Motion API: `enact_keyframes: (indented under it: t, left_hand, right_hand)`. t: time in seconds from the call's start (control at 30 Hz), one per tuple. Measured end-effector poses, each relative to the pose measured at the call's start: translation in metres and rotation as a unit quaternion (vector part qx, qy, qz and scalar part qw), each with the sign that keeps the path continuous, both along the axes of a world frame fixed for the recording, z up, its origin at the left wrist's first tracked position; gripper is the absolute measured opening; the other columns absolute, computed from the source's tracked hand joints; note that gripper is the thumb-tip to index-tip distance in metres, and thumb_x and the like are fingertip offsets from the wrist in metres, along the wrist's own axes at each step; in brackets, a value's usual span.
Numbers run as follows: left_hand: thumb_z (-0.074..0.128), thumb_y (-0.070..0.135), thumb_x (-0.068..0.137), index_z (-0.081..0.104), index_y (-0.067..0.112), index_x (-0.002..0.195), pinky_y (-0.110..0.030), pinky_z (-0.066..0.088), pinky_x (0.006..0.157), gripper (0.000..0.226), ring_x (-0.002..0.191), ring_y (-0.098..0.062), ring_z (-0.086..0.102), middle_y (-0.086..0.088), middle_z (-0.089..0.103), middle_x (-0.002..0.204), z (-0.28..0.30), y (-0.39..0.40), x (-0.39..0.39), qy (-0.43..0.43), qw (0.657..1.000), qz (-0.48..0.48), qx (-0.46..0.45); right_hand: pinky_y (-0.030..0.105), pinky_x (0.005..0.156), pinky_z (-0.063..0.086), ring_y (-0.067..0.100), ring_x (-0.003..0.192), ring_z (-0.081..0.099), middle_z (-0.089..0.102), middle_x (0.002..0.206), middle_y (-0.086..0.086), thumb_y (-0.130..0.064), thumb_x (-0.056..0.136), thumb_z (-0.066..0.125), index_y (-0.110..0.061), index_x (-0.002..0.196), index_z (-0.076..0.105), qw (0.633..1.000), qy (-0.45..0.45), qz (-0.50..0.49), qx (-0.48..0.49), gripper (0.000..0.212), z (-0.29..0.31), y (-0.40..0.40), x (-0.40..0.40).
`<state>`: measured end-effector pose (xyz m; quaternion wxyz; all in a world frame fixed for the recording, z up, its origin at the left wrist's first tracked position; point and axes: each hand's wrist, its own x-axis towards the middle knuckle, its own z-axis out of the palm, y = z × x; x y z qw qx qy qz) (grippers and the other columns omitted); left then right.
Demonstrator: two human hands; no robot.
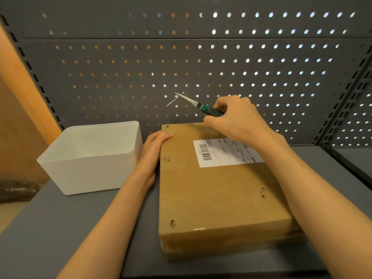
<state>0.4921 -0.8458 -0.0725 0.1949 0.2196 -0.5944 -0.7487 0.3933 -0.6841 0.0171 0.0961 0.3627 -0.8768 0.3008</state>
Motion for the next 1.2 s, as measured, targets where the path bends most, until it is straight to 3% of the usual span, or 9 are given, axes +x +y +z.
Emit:
enact_keyframes:
  t: [0.3,0.4,0.5,0.57,0.67,0.77,0.93,1.07,1.2]
  left_hand:
    - [0.066,0.037,0.073,0.058,0.018,0.109,-0.033,0.047,0.074,0.042,0.083,-0.014,0.061,0.002,0.062,0.093,0.005,0.003,0.001,-0.013,1.0,0.023,-0.003]
    - [0.06,0.026,0.085,0.063,0.018,0.09,-0.032,0.048,0.071,0.01,0.075,-0.014,0.062,0.003,0.066,0.079,0.012,0.007,0.004,-0.016,1.0,0.006,0.015]
    - [0.057,0.021,0.089,0.064,0.017,0.082,-0.031,0.049,0.069,0.011,0.069,-0.014,0.062,0.002,0.067,0.071,0.018,0.01,0.006,-0.011,1.0,0.004,0.029]
    - [0.058,0.023,0.088,0.064,0.012,0.101,-0.03,0.05,0.068,0.019,0.074,-0.014,0.062,-0.003,0.068,0.086,0.021,0.012,0.007,-0.014,1.0,0.012,0.008]
    - [0.061,0.026,0.087,0.036,0.013,0.141,-0.032,0.049,0.085,0.061,0.099,-0.015,0.059,-0.004,0.055,0.126,0.026,0.015,0.01,-0.05,0.995,0.054,-0.065]
    - [0.061,0.023,0.088,0.034,0.016,0.143,-0.036,0.041,0.103,0.062,0.122,-0.017,0.048,-0.003,0.044,0.14,0.038,0.022,0.019,-0.04,0.981,0.081,-0.173]
    - [0.061,0.017,0.086,0.055,0.018,0.12,-0.019,0.045,0.084,0.035,0.102,-0.011,0.056,0.003,0.06,0.11,0.057,0.024,0.054,-0.013,0.916,0.1,-0.388]
    - [0.058,0.018,0.087,0.062,0.016,0.105,-0.03,0.049,0.078,0.019,0.086,-0.014,0.06,0.006,0.064,0.095,0.066,0.013,0.087,-0.031,0.837,0.152,-0.524]
    - [0.052,0.027,0.089,0.06,0.02,0.102,-0.03,0.041,0.068,0.017,0.087,-0.015,0.057,0.007,0.063,0.094,0.069,-0.006,0.114,-0.114,0.726,0.212,-0.645]
  right_hand:
    - [0.031,0.065,0.037,0.027,0.08,0.053,0.057,0.076,0.001,-0.039,0.075,0.059,-0.019,0.082,0.06,1.0,0.015,0.005,0.005,0.021,-0.004,-0.003,0.002]
    - [0.032,0.066,0.037,0.027,0.081,0.053,0.055,0.073,0.0,-0.039,0.075,0.058,-0.02,0.081,0.059,1.0,0.017,0.005,-0.006,0.02,-0.004,-0.003,0.003]
    - [0.033,0.067,0.039,0.027,0.083,0.051,0.057,0.075,0.002,-0.039,0.075,0.058,-0.019,0.081,0.058,1.0,0.021,0.0,-0.02,0.021,-0.004,-0.003,0.004]
    - [0.032,0.066,0.038,0.027,0.08,0.05,0.055,0.07,0.0,-0.038,0.074,0.059,-0.018,0.08,0.057,0.999,0.029,-0.004,-0.027,0.021,-0.002,-0.002,0.005]
    - [0.029,0.062,0.035,0.023,0.069,0.047,0.049,0.06,-0.005,-0.037,0.074,0.061,-0.021,0.078,0.055,0.999,0.035,-0.005,-0.041,0.018,0.001,0.003,0.007]
    - [0.029,0.056,0.033,0.018,0.059,0.045,0.05,0.058,-0.005,-0.037,0.075,0.062,-0.021,0.077,0.054,0.998,0.027,-0.007,-0.06,0.017,0.007,0.006,0.006]
    - [0.032,0.065,0.039,0.025,0.071,0.053,0.059,0.07,-0.001,-0.036,0.075,0.061,-0.018,0.083,0.059,0.998,0.057,0.002,-0.02,0.019,0.015,-0.001,0.015]
    - [0.033,0.068,0.042,0.028,0.078,0.057,0.064,0.084,0.002,-0.038,0.074,0.061,-0.018,0.088,0.061,0.995,0.087,0.035,0.025,0.024,0.019,-0.02,0.035]
    - [0.03,0.066,0.036,0.028,0.083,0.054,0.063,0.087,0.004,-0.039,0.075,0.061,-0.019,0.089,0.059,0.989,0.123,0.067,0.051,0.024,0.027,-0.045,0.055]
